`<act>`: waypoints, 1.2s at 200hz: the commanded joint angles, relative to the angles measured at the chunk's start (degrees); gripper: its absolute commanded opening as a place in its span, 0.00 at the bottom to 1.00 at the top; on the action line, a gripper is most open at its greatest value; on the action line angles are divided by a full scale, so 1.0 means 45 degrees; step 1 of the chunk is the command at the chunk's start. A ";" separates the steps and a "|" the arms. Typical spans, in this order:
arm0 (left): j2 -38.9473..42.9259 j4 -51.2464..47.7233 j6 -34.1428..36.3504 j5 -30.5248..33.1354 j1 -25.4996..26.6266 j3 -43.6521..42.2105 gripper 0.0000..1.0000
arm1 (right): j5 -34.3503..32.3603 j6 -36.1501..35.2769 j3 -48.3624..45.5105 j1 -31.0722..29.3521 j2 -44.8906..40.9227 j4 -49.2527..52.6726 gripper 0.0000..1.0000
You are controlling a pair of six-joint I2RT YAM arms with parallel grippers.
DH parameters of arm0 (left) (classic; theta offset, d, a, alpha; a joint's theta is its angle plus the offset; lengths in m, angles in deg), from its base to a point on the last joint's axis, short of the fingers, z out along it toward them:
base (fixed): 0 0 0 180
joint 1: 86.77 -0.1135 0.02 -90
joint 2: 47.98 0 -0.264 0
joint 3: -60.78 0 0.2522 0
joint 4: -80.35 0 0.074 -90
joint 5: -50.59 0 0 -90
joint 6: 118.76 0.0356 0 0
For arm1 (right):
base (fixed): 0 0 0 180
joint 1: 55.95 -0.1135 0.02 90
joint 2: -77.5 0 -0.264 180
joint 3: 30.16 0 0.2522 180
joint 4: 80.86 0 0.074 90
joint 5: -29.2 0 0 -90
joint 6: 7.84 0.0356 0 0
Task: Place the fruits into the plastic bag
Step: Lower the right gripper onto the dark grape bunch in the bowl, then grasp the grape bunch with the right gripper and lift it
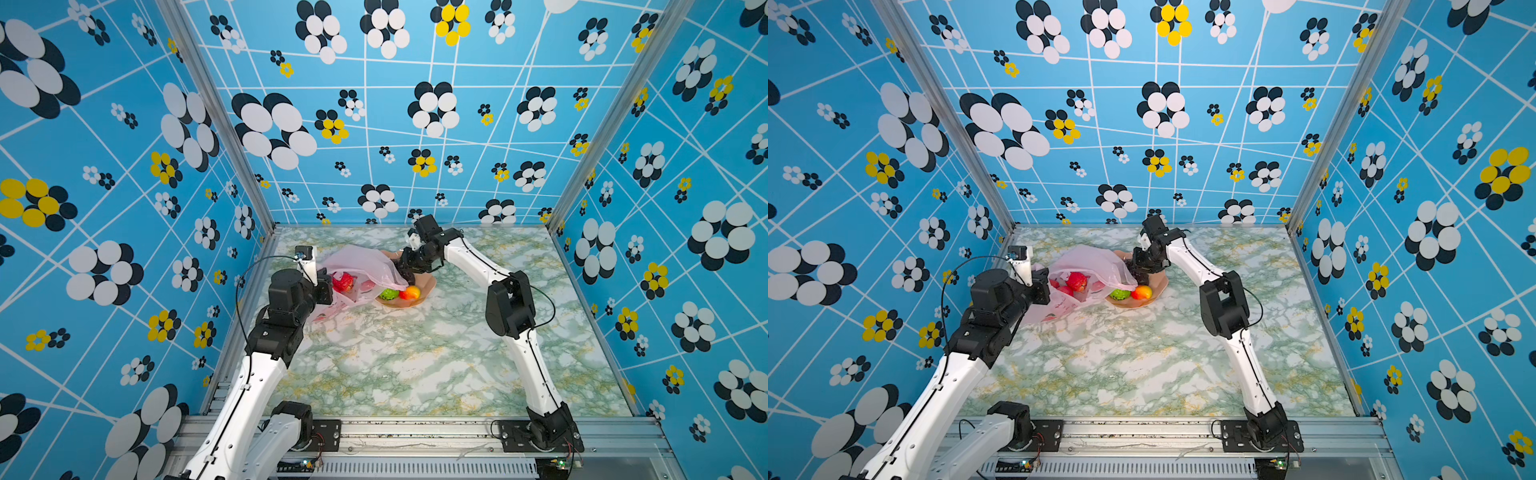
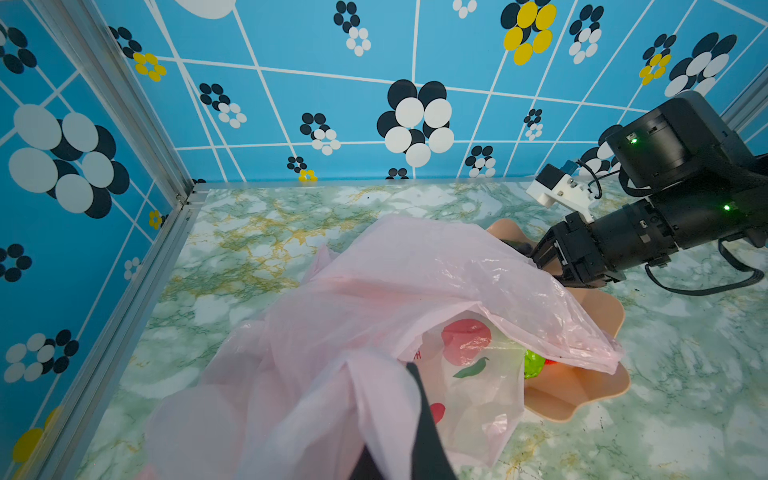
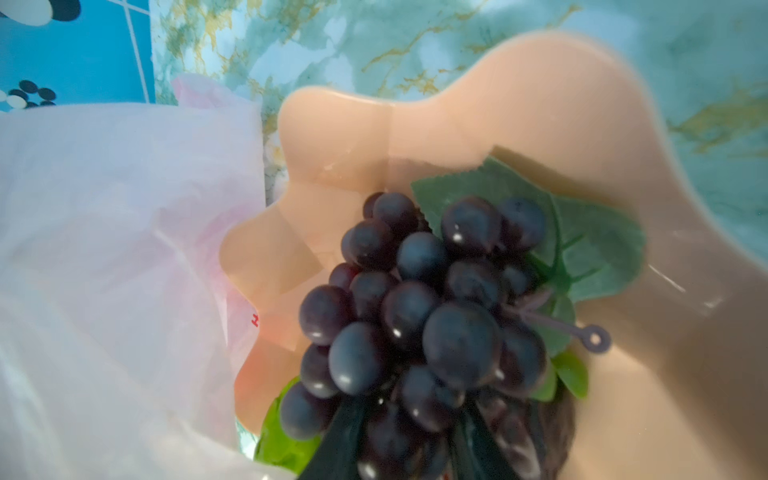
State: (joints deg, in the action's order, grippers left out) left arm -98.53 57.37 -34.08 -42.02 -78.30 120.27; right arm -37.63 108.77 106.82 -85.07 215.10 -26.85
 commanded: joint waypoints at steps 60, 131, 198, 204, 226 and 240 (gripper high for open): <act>0.0159 0.0231 -0.0194 -0.0327 -0.0087 -0.0085 0.00 | -0.0583 0.0512 -0.3338 0.0106 -0.2775 -0.3294 0.22; -0.0154 0.0329 -0.0164 -0.1472 -0.0056 -0.0017 0.00 | -0.0619 0.0439 -0.3725 0.0145 -0.3990 -0.4239 0.23; -0.0365 0.0368 -0.0164 -0.2136 0.0005 0.0033 0.00 | -0.1056 -0.0165 -0.2850 0.0161 -0.4835 -0.3816 0.23; -0.0355 0.0368 -0.0162 -0.2159 0.0013 0.0032 0.00 | -0.1114 -0.0259 -0.2717 0.0163 -0.4907 -0.3742 0.22; -0.0423 0.0372 -0.0202 -0.2211 0.0037 0.0051 0.00 | -0.1176 -0.0463 -0.2181 0.0164 -0.5189 -0.3443 0.22; -0.0484 0.0382 -0.0224 -0.2270 0.0048 0.0071 0.00 | -0.1142 -0.0570 -0.1817 0.0163 -0.5361 -0.3275 0.22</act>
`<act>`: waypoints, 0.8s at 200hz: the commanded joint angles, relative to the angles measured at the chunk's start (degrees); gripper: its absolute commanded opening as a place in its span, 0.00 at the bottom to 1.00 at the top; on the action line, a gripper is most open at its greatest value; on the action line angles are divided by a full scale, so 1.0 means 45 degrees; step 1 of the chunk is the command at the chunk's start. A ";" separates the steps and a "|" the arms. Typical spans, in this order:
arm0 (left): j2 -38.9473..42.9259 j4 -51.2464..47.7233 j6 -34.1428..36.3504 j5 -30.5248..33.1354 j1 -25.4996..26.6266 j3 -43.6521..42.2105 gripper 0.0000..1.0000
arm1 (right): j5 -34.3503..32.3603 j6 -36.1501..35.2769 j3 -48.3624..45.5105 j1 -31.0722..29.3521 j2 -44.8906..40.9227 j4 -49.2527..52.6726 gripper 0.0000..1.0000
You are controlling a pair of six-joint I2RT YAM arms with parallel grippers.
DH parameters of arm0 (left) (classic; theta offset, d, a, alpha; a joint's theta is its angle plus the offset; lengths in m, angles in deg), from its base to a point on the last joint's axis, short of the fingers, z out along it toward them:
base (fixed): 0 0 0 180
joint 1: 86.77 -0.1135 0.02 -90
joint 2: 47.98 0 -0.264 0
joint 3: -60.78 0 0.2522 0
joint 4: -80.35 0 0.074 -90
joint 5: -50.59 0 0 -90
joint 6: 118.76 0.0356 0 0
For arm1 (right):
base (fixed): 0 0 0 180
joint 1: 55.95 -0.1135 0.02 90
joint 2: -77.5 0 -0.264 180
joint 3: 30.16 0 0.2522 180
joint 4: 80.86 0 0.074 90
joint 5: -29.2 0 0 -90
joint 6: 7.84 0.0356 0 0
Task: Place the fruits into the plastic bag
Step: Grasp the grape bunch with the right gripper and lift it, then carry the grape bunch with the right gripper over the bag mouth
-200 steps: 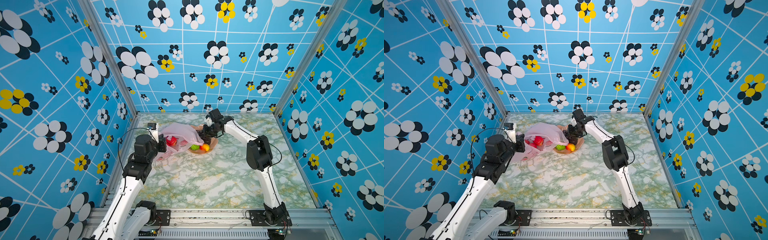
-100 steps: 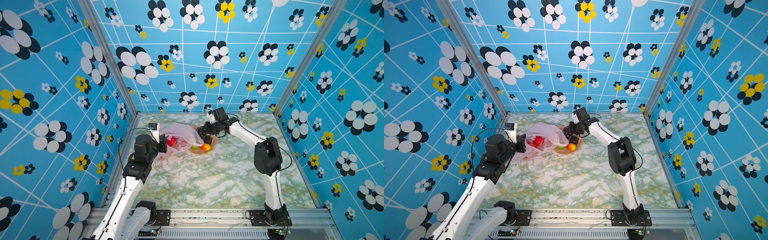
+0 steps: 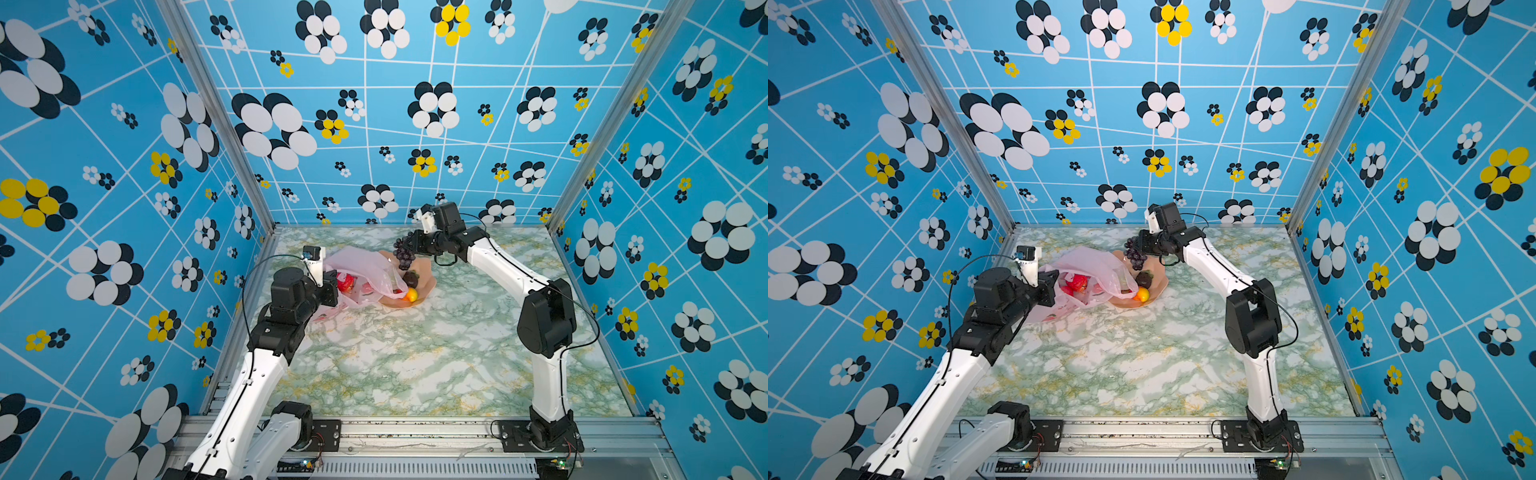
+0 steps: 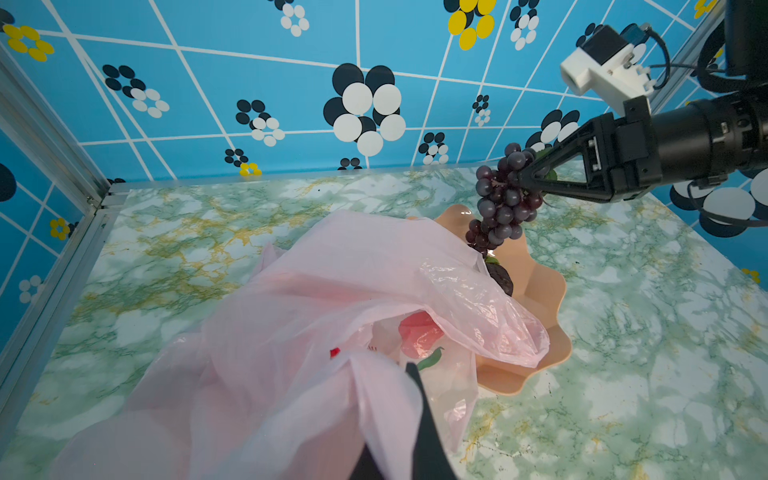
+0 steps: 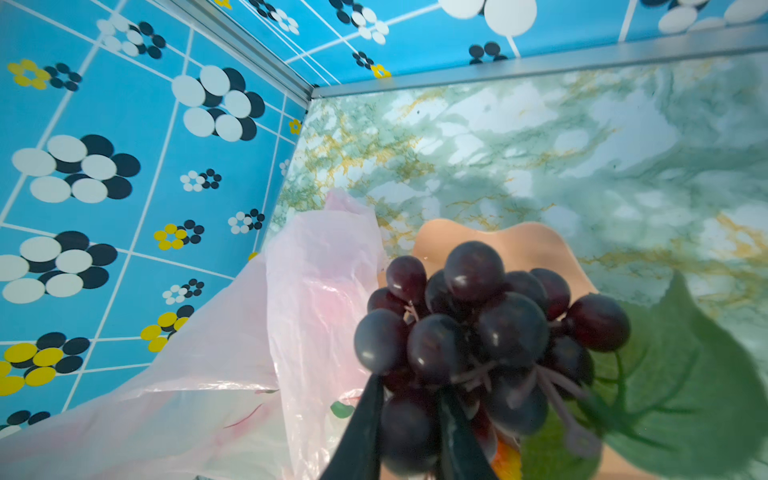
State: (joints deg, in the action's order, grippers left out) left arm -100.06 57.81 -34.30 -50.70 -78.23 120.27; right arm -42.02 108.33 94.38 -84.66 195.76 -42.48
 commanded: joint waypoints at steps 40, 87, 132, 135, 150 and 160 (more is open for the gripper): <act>-0.0331 0.0290 -0.0243 -0.0461 0.0033 0.0090 0.00 | 0.0122 -0.0767 0.1935 -0.0078 -0.1635 0.0463 0.22; -0.0440 0.0236 -0.0311 -0.0528 0.0019 0.0128 0.00 | 0.0472 -0.1674 0.2867 -0.0730 -0.2257 0.0845 0.22; -0.0420 0.0173 -0.0324 -0.0601 0.0026 0.0169 0.00 | 0.0955 -0.1989 0.3408 -0.1624 -0.2378 0.1197 0.22; -0.0405 0.0173 -0.0335 -0.0597 0.0036 0.0169 0.00 | 0.1003 -0.1988 0.3424 -0.1671 -0.2374 0.1197 0.23; -0.0382 0.0187 -0.0350 -0.0598 0.0024 0.0169 0.00 | 0.1113 -0.1946 0.3448 -0.1959 -0.2319 0.1205 0.23; -0.0376 0.0192 -0.0337 -0.0609 0.0033 0.0169 0.00 | 0.1180 -0.1949 0.3448 -0.2125 -0.2264 0.1188 0.22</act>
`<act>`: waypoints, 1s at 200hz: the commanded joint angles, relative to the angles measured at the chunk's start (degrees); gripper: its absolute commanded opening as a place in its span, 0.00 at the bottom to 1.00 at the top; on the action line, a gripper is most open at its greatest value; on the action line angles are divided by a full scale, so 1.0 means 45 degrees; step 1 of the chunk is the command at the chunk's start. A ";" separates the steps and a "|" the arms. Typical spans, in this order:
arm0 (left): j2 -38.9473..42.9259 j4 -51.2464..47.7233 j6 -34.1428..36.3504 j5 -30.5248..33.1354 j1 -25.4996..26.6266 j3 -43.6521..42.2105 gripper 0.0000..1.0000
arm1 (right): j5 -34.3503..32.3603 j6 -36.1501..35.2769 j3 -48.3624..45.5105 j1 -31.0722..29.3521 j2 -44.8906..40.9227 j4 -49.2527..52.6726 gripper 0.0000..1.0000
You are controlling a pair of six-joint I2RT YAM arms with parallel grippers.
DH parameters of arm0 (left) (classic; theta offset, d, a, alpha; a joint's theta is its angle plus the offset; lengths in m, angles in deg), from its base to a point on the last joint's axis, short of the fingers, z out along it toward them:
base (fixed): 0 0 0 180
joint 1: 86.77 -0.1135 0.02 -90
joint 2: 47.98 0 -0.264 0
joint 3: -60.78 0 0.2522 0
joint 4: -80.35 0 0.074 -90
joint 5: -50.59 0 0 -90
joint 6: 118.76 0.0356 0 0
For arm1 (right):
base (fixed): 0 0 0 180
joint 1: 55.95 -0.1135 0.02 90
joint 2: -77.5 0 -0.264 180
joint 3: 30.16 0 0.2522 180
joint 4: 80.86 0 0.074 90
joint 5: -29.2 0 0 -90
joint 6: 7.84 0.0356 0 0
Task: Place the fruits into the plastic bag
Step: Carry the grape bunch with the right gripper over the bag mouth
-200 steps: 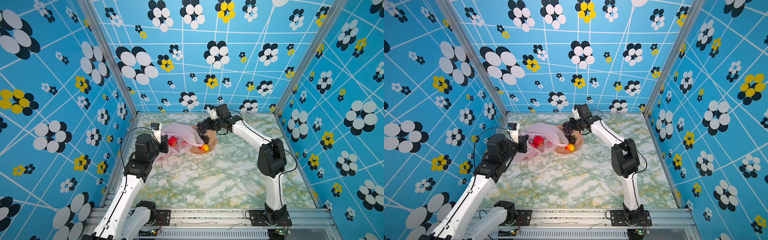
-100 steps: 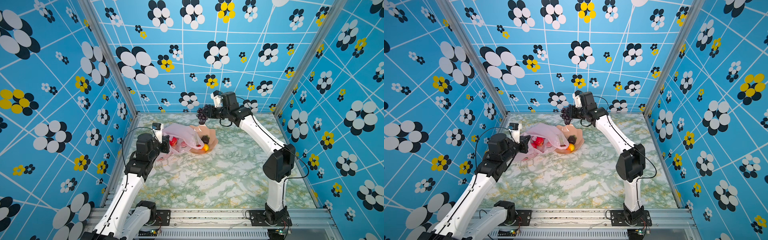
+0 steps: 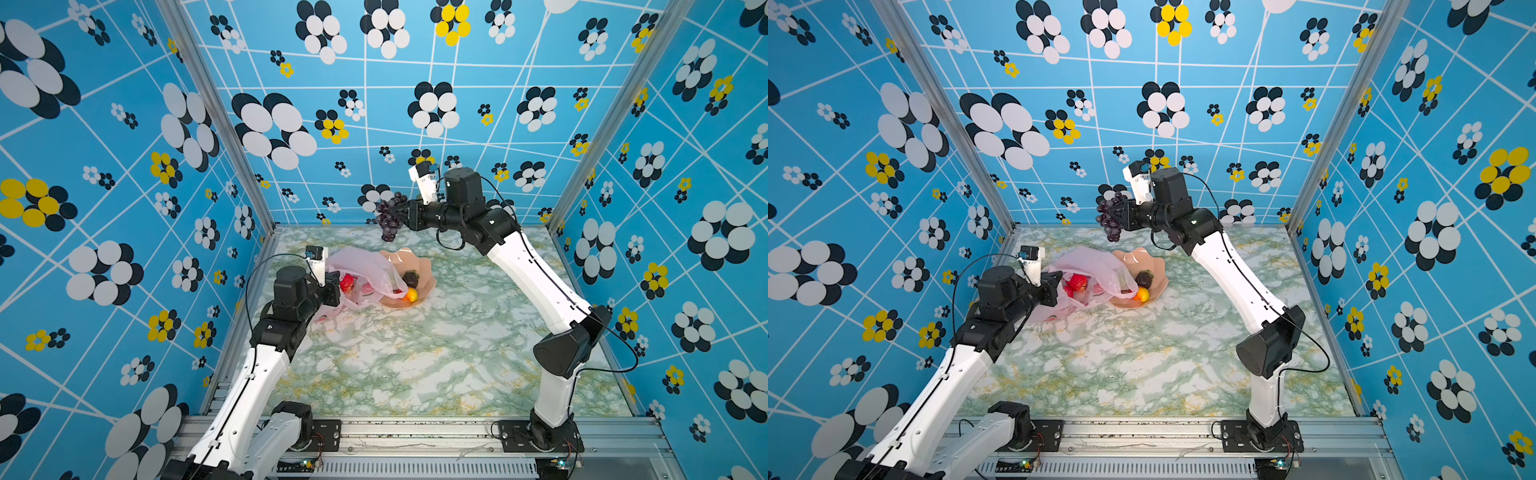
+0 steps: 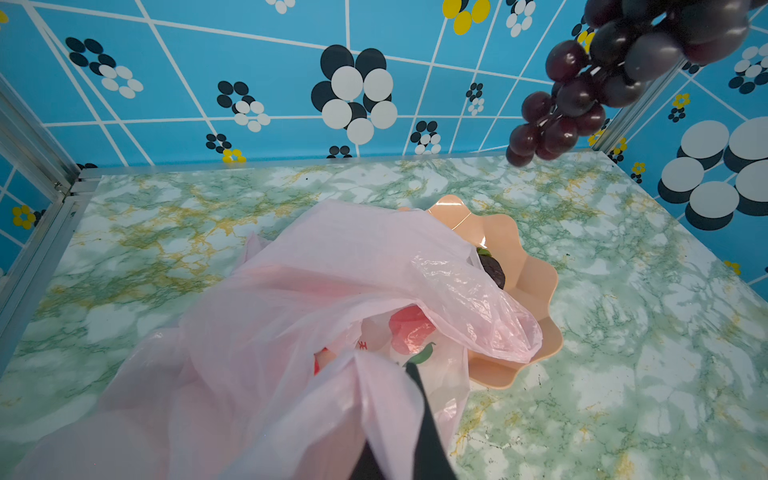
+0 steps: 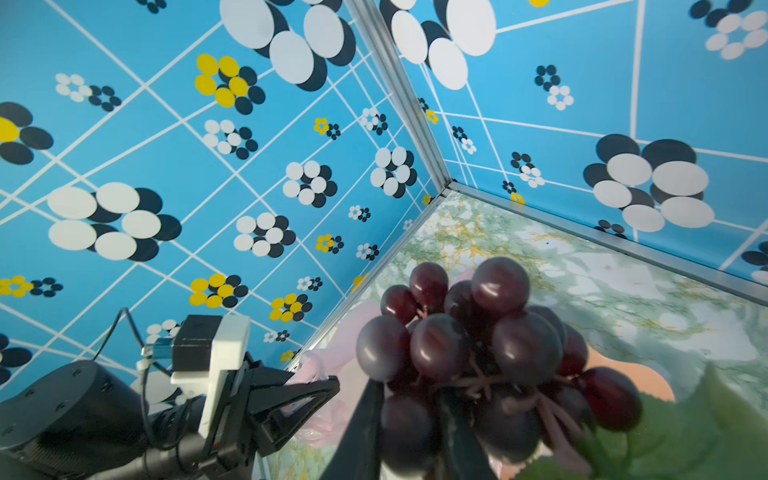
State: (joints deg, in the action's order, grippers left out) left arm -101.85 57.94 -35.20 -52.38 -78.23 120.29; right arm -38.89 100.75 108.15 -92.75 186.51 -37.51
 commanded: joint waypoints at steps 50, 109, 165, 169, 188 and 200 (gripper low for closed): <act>0.0056 0.0202 -0.0181 -0.0278 0.0034 0.0144 0.00 | 0.0879 0.0179 0.0376 -0.0856 0.0196 -0.0100 0.23; 0.0100 0.0238 -0.0227 -0.0292 0.0019 0.0144 0.00 | 0.1166 0.0759 -0.0486 -0.1290 0.0346 -0.0717 0.22; 0.0134 0.0250 -0.0243 -0.0302 0.0028 0.0144 0.00 | 0.1508 0.1528 -0.1728 -0.1645 0.0512 -0.1714 0.22; 0.0134 0.0250 -0.0233 -0.0318 0.0036 0.0144 0.00 | 0.1522 0.1577 -0.1801 -0.1665 0.0535 -0.1773 0.22; 0.0151 0.0261 -0.0268 -0.0332 0.0034 0.0144 0.00 | 0.1566 0.1756 -0.2143 -0.1764 0.0618 -0.2042 0.22; 0.0145 0.0261 -0.0267 -0.0341 0.0031 0.0160 0.00 | 0.1594 0.1858 -0.2384 -0.1875 0.0694 -0.2207 0.22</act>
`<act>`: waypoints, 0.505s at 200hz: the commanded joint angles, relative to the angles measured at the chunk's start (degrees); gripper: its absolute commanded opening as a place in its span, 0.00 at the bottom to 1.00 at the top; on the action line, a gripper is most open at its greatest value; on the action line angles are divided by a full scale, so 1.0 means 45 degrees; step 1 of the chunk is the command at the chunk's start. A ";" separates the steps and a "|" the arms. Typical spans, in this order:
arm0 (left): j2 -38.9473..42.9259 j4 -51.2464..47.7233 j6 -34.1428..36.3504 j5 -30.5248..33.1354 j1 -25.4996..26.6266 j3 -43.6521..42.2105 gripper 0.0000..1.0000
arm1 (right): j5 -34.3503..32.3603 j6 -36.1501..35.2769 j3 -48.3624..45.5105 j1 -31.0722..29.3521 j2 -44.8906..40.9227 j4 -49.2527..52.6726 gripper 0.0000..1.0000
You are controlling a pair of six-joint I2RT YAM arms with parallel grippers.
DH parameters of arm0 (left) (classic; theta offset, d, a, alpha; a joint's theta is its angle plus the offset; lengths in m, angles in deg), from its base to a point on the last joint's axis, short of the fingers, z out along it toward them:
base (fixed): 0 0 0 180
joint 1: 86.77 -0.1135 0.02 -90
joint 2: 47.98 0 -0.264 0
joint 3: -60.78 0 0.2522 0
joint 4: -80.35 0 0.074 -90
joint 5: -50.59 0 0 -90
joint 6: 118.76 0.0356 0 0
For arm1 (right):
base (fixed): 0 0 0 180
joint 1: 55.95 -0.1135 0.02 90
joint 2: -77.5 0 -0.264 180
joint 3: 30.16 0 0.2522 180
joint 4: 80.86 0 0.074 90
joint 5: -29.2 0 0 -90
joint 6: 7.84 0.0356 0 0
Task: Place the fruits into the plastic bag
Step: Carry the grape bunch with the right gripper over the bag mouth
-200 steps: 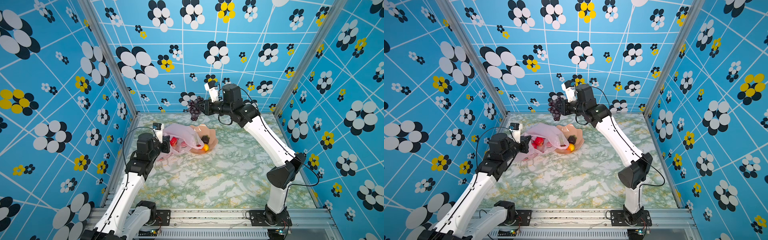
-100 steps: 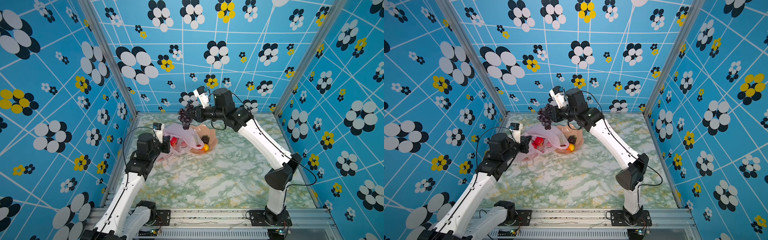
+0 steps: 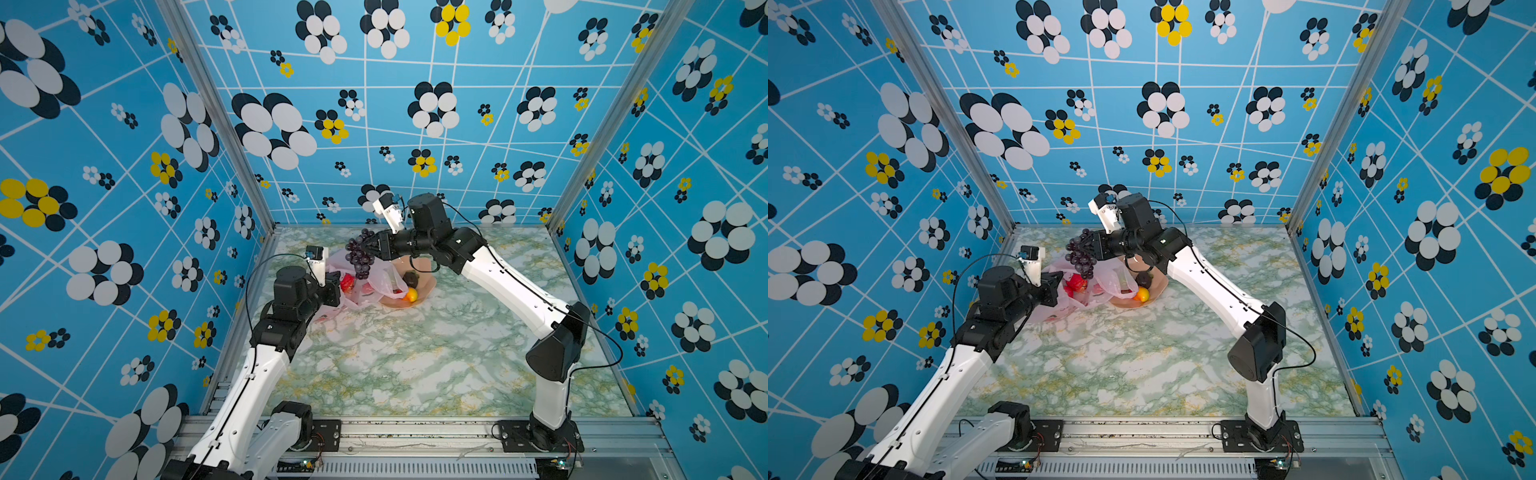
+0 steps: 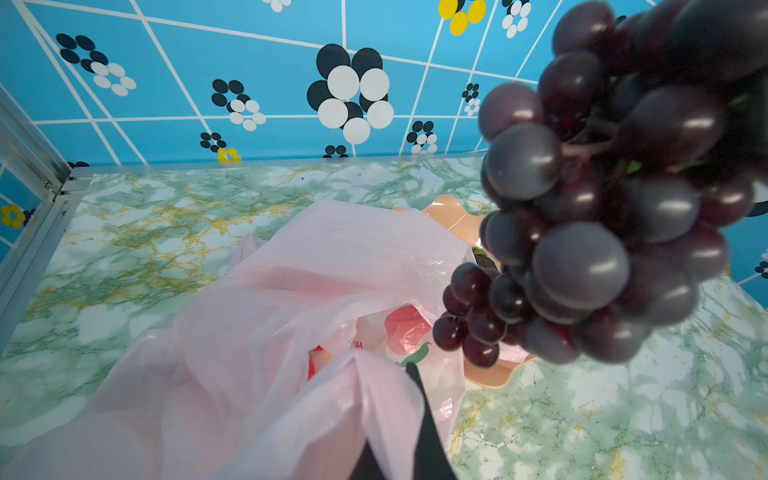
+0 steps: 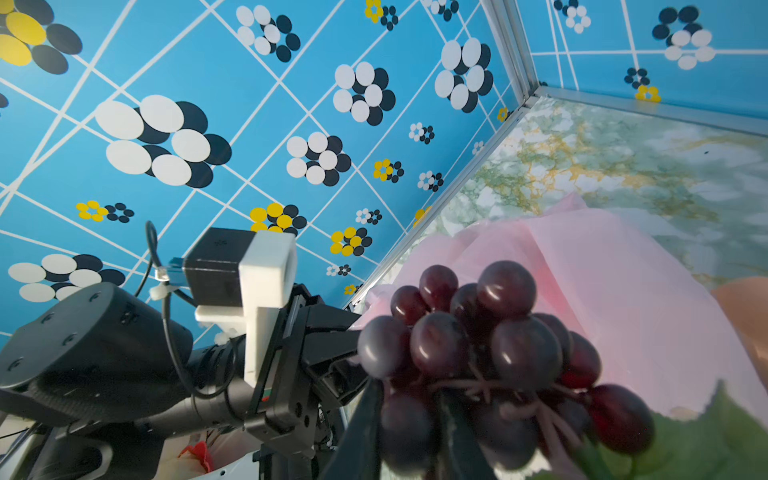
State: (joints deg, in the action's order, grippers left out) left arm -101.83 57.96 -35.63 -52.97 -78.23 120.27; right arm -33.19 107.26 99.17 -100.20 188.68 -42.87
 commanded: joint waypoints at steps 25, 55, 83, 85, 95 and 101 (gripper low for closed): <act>0.0164 0.0238 -0.0167 -0.0203 0.0035 0.0169 0.00 | 0.0304 0.0476 -0.0749 -0.0359 0.0438 -0.1147 0.22; 0.0209 0.0257 -0.0209 -0.0194 0.0037 0.0149 0.00 | 0.0277 0.0463 -0.1241 -0.0421 0.0660 -0.1306 0.22; 0.0188 0.0236 -0.0230 -0.0232 0.0032 0.0167 0.00 | 0.0506 -0.0011 -0.1348 -0.0421 0.0822 -0.0969 0.22; 0.0188 0.0236 -0.0230 -0.0229 0.0031 0.0168 0.00 | 0.0543 -0.0051 -0.1347 -0.0411 0.0836 -0.0940 0.22; 0.0188 0.0232 -0.0249 -0.0239 0.0036 0.0169 0.00 | 0.0672 -0.0277 -0.1380 -0.0421 0.0898 -0.0786 0.22; 0.0191 0.0236 -0.0251 -0.0247 0.0034 0.0186 0.00 | 0.0747 -0.0448 -0.1353 -0.0421 0.0946 -0.0645 0.22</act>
State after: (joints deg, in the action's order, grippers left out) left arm -101.76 57.98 -36.25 -53.15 -78.23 120.29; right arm -32.58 108.07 92.94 -101.93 192.13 -45.97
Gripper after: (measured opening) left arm 0.044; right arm 0.218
